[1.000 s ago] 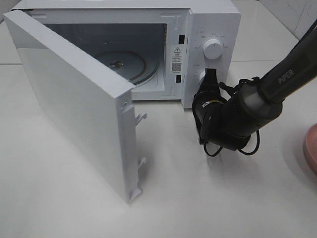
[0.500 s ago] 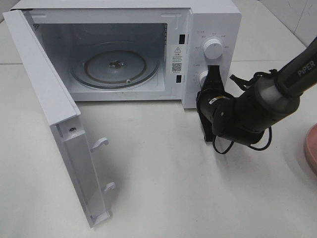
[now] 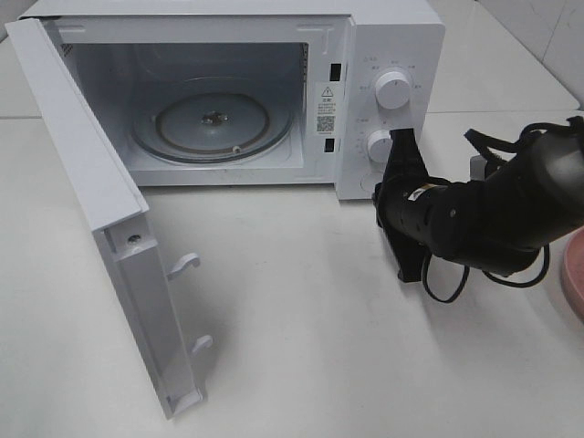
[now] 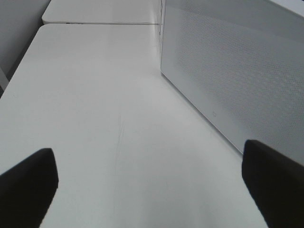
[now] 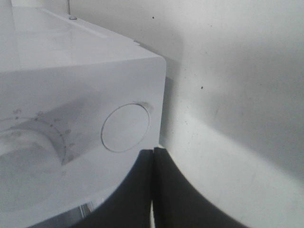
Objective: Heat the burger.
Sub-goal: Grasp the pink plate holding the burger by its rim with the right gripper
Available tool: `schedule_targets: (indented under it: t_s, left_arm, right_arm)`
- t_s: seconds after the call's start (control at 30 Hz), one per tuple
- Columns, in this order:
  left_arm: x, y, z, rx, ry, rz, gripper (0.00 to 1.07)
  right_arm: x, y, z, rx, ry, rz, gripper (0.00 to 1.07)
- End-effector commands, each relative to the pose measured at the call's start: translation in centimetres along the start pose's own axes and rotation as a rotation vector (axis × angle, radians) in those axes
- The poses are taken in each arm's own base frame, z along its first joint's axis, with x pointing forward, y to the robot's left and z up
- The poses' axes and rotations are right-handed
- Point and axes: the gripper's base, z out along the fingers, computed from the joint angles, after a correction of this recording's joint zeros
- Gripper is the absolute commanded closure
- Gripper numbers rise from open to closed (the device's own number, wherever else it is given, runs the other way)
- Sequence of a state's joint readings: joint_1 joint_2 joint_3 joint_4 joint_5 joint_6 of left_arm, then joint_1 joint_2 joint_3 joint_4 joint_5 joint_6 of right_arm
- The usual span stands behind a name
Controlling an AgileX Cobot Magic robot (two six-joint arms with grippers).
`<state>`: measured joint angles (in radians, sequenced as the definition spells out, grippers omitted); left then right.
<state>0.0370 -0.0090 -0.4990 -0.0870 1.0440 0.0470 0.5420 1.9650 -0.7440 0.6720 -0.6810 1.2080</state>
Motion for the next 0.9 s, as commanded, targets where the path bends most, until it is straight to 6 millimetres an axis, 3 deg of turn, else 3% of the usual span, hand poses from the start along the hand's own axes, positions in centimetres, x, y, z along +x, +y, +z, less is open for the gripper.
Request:
schedule_targets:
  t_s: [0.03,0.27,0.47,0.77,0.83,0.9]
  left_arm:
    - [0.1,0.0,-0.2,0.004,-0.020,-0.002,0.03]
    - [0.1,0.0,-0.2,0.004,-0.020,-0.002,0.03]
    - [0.1,0.0,-0.2,0.004,-0.020,-0.002,0.03]
    - [0.1,0.0,-0.2,0.004,-0.020,-0.002,0.03]
    - [0.1,0.0,-0.2,0.004,-0.020,-0.002,0.03]
    - [0.1,0.0,-0.2,0.004,-0.020,-0.002,0.03]
  right_arm:
    - [0.0,0.4,-1.0,0.008,0.039,-0.076,1.07]
    - [0.0,0.4,-4.3,0.072,0.169,-0.276,1.05]
    - [-0.6,0.9,-5.8,0.139,0.240,-0.450,1.04]
    - [-3.3,1.7,-8.3,0.238,0.349,-0.786,1.01]
    - [-4.7,1.5,-9.6,0.320,0.411,-0.908,1.00]
    - [-5.0,1.5,-9.8,0.339,0.423,-0.926,1.00]
